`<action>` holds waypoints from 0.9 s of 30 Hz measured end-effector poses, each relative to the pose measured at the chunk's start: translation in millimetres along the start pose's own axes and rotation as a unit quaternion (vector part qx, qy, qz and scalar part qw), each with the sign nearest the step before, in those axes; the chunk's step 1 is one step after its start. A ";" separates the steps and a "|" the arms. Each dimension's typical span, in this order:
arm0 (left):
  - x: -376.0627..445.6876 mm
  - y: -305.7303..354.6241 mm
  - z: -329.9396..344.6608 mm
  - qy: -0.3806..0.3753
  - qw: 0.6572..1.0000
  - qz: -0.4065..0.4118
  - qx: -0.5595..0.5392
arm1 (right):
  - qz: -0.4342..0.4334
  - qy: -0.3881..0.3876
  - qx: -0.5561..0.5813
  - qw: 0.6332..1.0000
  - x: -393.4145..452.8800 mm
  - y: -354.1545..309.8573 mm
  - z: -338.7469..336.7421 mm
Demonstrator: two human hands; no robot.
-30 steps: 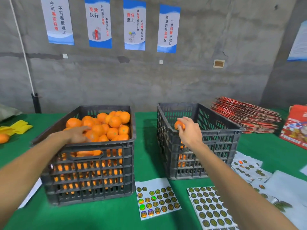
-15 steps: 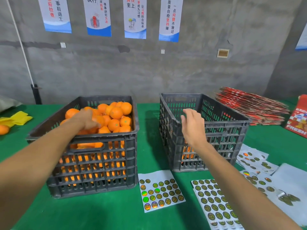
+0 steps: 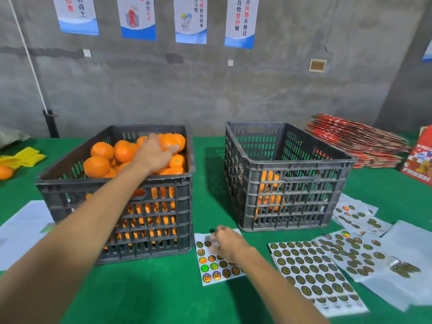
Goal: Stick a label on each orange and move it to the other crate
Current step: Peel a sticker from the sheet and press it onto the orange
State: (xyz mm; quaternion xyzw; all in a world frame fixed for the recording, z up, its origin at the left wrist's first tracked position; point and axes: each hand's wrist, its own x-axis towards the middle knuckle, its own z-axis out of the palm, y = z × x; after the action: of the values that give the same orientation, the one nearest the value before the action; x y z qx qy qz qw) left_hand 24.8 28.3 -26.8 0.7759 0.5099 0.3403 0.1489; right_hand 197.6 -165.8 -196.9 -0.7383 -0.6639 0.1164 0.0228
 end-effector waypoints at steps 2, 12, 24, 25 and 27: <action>0.7 -1.6 0.5 0.010 1.000 -0.005 0.008 | -0.015 0.013 -0.002 1.000 2.2 3.8 7.9; -4.0 0.3 3.5 0.009 0.999 0.007 0.043 | -0.047 0.084 0.005 0.995 6.4 9.6 27.8; -9.9 -0.2 -0.1 0.032 0.997 0.035 0.053 | -0.089 0.085 -0.138 0.983 15.5 5.1 41.7; -10.0 -0.4 -0.7 0.032 0.998 0.035 0.050 | -0.086 0.090 -0.124 0.984 16.2 4.3 42.0; -10.0 -1.0 -1.0 0.033 0.998 0.036 0.045 | -0.075 0.114 -0.072 0.988 16.2 4.9 41.7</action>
State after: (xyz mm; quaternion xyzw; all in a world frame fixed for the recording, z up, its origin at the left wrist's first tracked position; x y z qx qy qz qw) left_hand 21.0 19.7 -30.5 0.7876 0.5016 0.3477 0.0844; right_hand 195.5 -155.4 -240.7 -0.6948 -0.7170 -0.0190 0.0536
